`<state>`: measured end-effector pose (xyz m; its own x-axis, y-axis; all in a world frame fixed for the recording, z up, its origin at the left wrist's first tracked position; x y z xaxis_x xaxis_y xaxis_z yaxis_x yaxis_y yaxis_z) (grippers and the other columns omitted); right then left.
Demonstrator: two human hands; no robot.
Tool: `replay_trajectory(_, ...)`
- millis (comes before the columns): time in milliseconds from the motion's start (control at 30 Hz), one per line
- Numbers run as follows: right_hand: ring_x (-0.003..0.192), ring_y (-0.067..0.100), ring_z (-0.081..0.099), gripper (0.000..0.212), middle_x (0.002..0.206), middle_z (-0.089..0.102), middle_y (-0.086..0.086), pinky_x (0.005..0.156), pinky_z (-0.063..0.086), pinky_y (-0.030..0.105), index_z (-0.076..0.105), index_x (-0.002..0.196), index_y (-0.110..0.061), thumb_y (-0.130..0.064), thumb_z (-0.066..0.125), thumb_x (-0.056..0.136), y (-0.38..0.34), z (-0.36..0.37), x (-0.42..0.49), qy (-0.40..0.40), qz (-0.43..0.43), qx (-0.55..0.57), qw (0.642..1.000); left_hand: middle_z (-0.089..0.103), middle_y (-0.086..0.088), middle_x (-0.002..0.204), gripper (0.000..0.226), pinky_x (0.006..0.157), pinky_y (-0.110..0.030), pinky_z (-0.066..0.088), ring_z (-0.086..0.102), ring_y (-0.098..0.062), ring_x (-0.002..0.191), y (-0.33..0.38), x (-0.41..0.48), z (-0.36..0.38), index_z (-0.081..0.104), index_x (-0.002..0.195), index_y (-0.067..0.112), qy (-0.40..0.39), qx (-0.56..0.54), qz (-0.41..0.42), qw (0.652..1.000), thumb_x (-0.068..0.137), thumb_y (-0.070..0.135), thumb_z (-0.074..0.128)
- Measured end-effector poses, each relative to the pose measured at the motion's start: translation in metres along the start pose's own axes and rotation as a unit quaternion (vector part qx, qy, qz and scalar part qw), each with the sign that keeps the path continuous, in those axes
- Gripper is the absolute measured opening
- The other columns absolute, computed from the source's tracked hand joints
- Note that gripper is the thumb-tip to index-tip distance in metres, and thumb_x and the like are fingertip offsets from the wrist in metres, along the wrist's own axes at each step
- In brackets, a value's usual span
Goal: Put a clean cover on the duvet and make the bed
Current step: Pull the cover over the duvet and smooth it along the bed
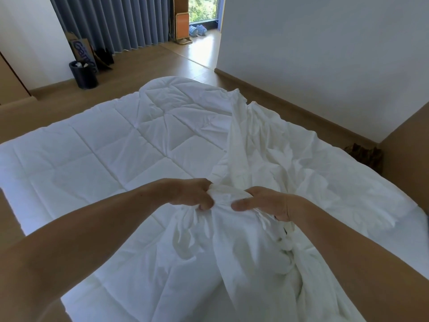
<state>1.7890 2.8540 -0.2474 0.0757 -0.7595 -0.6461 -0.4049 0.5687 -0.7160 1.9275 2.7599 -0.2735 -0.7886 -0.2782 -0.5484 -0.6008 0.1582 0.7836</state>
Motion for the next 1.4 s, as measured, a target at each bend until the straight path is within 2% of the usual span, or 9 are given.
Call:
replay_trajectory(167,0.07,0.022,0.057,0.022,0.075,0.059,0.008,0.068,0.047,0.032,0.062,0.08,-0.01,-0.016,0.081,0.071,0.0,-0.006,0.004,0.024,0.01,-0.222,0.975,0.066,-0.002,0.089,0.043,0.071,-0.026,0.051,0.064,-0.017,0.081,0.006,-0.003,0.012,0.064,0.101,0.005,0.008,-0.07,-0.016,0.997,0.06,0.02,0.063)
replay_trajectory(367,0.072,0.02,0.042,0.02,0.074,0.046,0.004,0.065,0.033,0.032,0.053,0.075,-0.007,-0.015,0.06,0.059,0.006,0.003,0.002,0.022,0.014,-0.127,0.992,0.071,-0.007,0.094,0.038,0.084,-0.036,0.055,0.068,-0.024,0.09,0.013,0.002,0.007,0.068,0.1,0.008,0.02,0.119,0.005,0.993,0.071,0.029,0.081)
replay_trajectory(467,0.078,0.023,0.052,0.043,0.083,0.054,0.007,0.07,0.041,0.033,0.06,0.094,0.008,-0.012,0.06,0.056,0.014,0.006,0.004,0.011,0.02,-0.067,0.997,0.064,-0.002,0.082,0.035,0.07,-0.033,0.05,0.06,-0.019,0.078,0.013,-0.002,0.0,0.066,0.091,0.005,0.066,0.112,0.009,0.991,0.063,0.026,0.067)
replay_trajectory(633,0.06,0.016,0.048,0.018,0.065,0.05,0.002,0.056,0.036,0.025,0.054,0.07,-0.009,-0.015,0.061,0.055,0.006,0.006,0.004,0.011,0.01,0.006,1.0,0.058,-0.003,0.077,0.03,0.071,-0.031,0.045,0.055,-0.018,0.076,0.008,-0.006,0.008,0.064,0.084,-0.003,0.025,-0.007,0.03,0.999,0.058,0.011,0.059)
replay_trajectory(733,0.07,0.013,0.064,0.022,0.077,0.066,0.0,0.069,0.05,0.026,0.068,0.086,-0.012,-0.014,0.081,0.068,-0.005,0.007,-0.002,-0.045,0.005,-0.064,0.997,0.057,0.003,0.067,0.015,0.061,-0.023,0.045,0.055,-0.013,0.064,0.006,-0.01,0.015,0.061,0.068,0.011,-0.002,-0.029,0.004,1.0,0.055,0.007,0.056)
replay_trajectory(867,0.066,0.011,0.059,0.024,0.067,0.059,-0.007,0.068,0.047,0.026,0.062,0.07,-0.021,-0.016,0.085,0.07,-0.007,0.007,-0.002,-0.04,0.016,-0.18,0.983,0.063,0.007,0.076,0.018,0.063,-0.018,0.047,0.059,-0.012,0.073,0.009,-0.01,0.022,0.061,0.089,0.016,-0.02,-0.019,-0.017,0.999,0.076,0.019,0.074)
replay_trajectory(1067,0.079,0.025,0.061,0.037,0.08,0.064,0.007,0.072,0.048,0.036,0.068,0.091,-0.005,-0.023,0.074,0.059,0.003,0.009,-0.001,-0.014,0.026,-0.111,0.993,0.065,0.002,0.078,0.015,0.063,-0.024,0.051,0.064,-0.016,0.072,0.012,-0.008,0.016,0.066,0.087,0.01,-0.023,0.103,-0.012,0.994,0.076,0.014,0.076)
replay_trajectory(1300,0.097,0.029,0.069,0.031,0.104,0.074,0.011,0.089,0.054,0.037,0.07,0.111,-0.008,-0.021,0.074,0.083,0.002,0.002,-0.002,-0.003,0.018,-0.021,1.0,0.062,0.003,0.072,0.017,0.065,-0.024,0.05,0.061,-0.014,0.069,0.011,-0.009,0.014,0.064,0.073,0.01,-0.016,-0.062,0.022,0.998,0.059,0.003,0.056)
replay_trajectory(1400,0.102,0.026,0.07,0.046,0.109,0.074,0.008,0.094,0.056,0.038,0.071,0.112,-0.011,-0.028,0.086,0.072,-0.006,-0.001,-0.009,-0.04,0.009,-0.084,0.996,0.061,-0.004,0.078,0.029,0.067,-0.027,0.051,0.062,-0.017,0.072,0.011,-0.008,0.016,0.064,0.084,0.003,-0.022,-0.102,0.035,0.994,0.057,0.0,0.053)
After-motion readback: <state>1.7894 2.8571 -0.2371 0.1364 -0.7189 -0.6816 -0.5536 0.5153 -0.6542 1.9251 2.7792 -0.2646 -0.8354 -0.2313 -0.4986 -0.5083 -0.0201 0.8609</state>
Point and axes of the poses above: each hand's wrist, its own x-axis towards the middle knuckle, its own z-axis out of the palm, y = z × x, the point moved 6 cm from there along x, towards the middle knuckle
